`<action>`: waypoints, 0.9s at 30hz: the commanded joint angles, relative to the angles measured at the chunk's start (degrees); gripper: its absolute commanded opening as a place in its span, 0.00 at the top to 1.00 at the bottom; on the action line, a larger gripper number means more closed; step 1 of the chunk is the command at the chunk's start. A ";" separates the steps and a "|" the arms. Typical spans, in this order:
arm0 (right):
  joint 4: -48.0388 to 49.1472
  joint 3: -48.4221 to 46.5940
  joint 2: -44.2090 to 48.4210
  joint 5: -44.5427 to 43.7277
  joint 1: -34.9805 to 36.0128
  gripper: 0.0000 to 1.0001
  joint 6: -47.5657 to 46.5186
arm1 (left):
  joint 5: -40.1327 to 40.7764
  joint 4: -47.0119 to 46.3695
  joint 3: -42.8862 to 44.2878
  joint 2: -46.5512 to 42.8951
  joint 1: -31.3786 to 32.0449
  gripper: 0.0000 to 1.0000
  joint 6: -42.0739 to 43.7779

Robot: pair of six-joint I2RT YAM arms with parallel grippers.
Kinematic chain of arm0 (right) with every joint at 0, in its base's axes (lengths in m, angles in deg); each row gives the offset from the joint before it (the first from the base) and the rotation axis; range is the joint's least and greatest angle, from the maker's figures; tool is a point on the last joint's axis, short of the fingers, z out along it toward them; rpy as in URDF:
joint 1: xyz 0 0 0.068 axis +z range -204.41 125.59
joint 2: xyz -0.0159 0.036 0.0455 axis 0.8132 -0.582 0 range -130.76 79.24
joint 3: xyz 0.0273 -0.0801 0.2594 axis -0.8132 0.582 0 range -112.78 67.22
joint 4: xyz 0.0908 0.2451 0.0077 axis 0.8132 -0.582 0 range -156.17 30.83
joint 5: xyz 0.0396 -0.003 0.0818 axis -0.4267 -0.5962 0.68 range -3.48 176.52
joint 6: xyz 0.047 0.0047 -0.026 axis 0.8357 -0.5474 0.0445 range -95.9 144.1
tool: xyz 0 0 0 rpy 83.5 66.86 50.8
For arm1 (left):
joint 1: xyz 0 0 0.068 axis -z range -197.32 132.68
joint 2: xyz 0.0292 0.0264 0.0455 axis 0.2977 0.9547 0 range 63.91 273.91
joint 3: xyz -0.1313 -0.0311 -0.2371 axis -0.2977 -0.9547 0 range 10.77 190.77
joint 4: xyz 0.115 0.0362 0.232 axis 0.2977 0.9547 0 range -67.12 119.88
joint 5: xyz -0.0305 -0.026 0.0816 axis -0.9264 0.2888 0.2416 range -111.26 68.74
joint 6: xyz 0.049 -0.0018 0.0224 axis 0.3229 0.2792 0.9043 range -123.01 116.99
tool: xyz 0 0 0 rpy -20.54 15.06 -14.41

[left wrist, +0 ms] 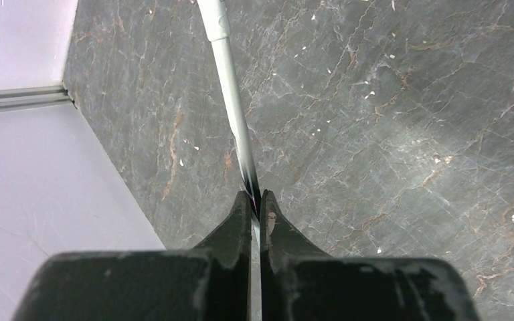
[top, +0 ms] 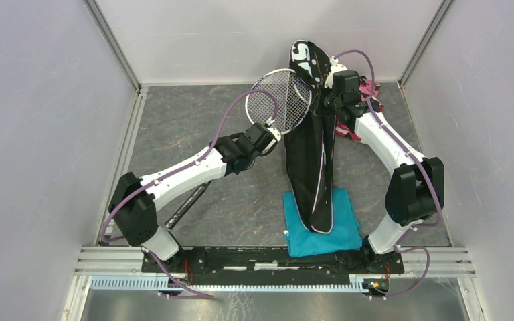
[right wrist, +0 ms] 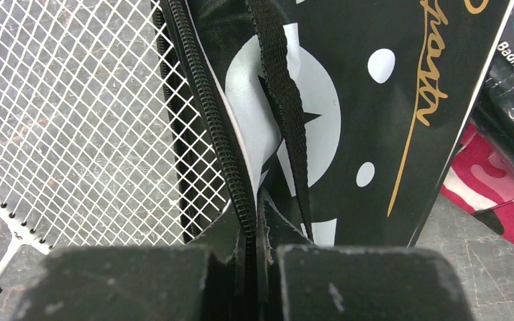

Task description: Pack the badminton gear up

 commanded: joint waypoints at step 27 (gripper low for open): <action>0.74 -7.82 -0.60 -9.64 4.58 1.00 -6.99 | 4.29 -0.54 1.77 1.29 1.31 0.98 5.43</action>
